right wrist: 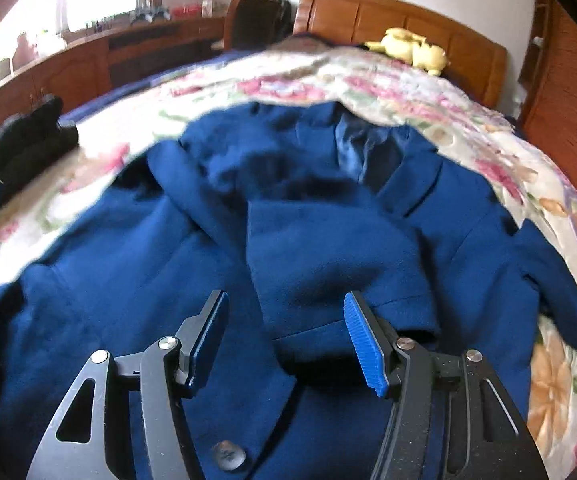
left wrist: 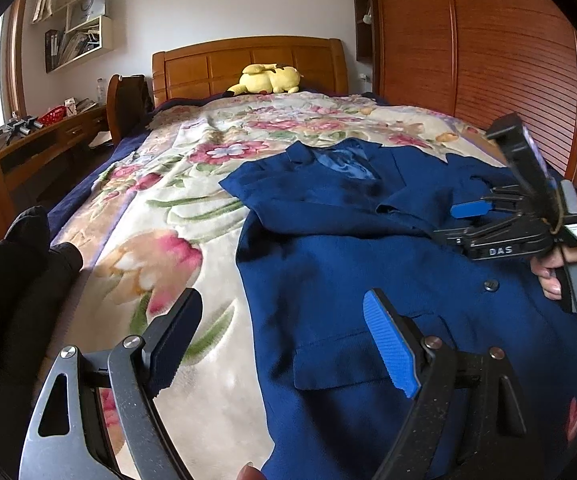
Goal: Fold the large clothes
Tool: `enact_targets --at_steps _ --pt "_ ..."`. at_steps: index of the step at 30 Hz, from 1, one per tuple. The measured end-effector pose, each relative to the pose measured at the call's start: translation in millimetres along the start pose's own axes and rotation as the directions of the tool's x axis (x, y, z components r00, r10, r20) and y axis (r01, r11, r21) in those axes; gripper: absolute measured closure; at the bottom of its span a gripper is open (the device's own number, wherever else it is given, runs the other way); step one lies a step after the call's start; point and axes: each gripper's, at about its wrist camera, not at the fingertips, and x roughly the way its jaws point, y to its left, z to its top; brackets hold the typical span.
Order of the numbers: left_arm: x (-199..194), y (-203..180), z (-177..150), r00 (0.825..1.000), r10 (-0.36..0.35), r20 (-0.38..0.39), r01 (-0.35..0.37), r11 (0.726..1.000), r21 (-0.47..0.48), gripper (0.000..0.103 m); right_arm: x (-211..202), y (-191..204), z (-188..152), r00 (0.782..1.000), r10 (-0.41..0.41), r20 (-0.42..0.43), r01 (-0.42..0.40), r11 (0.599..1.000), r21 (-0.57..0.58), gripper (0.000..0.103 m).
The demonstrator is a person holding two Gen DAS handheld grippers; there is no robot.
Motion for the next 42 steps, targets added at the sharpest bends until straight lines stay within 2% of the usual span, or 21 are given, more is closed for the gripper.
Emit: enact_targets --at_steps 5,6,7,8,10,15,17,21,23,27,29,31,36,42 --pt "1 -1 0 1.000 -0.002 -0.004 0.002 1.000 -0.001 0.019 6 -8 0 0.999 -0.043 -0.030 0.042 0.999 -0.034 0.041" --pt "1 -1 0 1.000 0.000 -0.003 0.000 1.000 0.000 0.019 7 -6 1 0.998 -0.054 -0.031 0.052 0.998 -0.046 0.044" --pt "1 -1 0 1.000 -0.001 -0.004 0.001 1.000 0.001 0.019 6 -6 0 0.998 -0.057 -0.029 0.055 0.997 -0.055 0.057" --pt "1 -1 0 1.000 0.000 -0.005 0.000 1.000 0.001 0.019 6 -4 1 0.998 -0.062 -0.030 0.060 0.996 -0.059 0.061" --pt "1 -1 0 1.000 0.000 -0.004 0.000 1.000 0.002 0.019 3 -6 1 0.998 -0.052 -0.024 0.051 0.997 -0.052 0.081" --pt "2 2 -1 1.000 0.003 0.002 -0.003 1.000 -0.011 0.019 -22 -28 4 0.998 -0.040 0.058 0.039 0.999 0.015 0.087" --pt "2 2 -2 1.000 0.002 0.000 -0.002 1.000 -0.013 0.019 -34 -45 5 0.995 -0.038 0.090 0.031 0.996 0.079 0.087" --pt "2 2 -1 1.000 0.001 -0.001 -0.001 1.000 -0.011 0.019 -55 -82 -2 0.987 -0.108 0.119 0.082 0.976 0.203 0.087" --pt "3 2 -1 1.000 0.001 -0.001 -0.001 1.000 -0.011 0.019 -59 -102 -11 0.984 -0.159 0.081 0.131 0.952 0.276 0.087" --pt "4 2 -1 1.000 -0.002 -0.005 0.002 1.000 -0.016 0.019 -67 -131 -35 0.959 -0.284 0.006 0.263 0.896 0.357 0.087" --pt "4 2 -1 1.000 -0.001 -0.005 0.001 1.000 -0.014 0.019 -71 -142 -47 0.957 -0.290 -0.016 0.273 0.878 0.394 0.080" --pt "4 2 -1 1.000 -0.001 -0.004 0.001 1.000 -0.013 0.019 -76 -147 -55 0.954 -0.299 -0.005 0.274 0.869 0.412 0.064" --pt "1 5 0 1.000 0.004 0.009 -0.004 1.000 -0.018 0.019 -85 -137 -61 0.953 -0.297 0.053 0.253 0.883 0.396 0.047" --pt "-4 10 2 1.000 0.016 0.023 -0.015 1.000 -0.026 0.019 -62 -116 -72 0.979 -0.199 0.043 0.179 0.944 0.276 0.046"
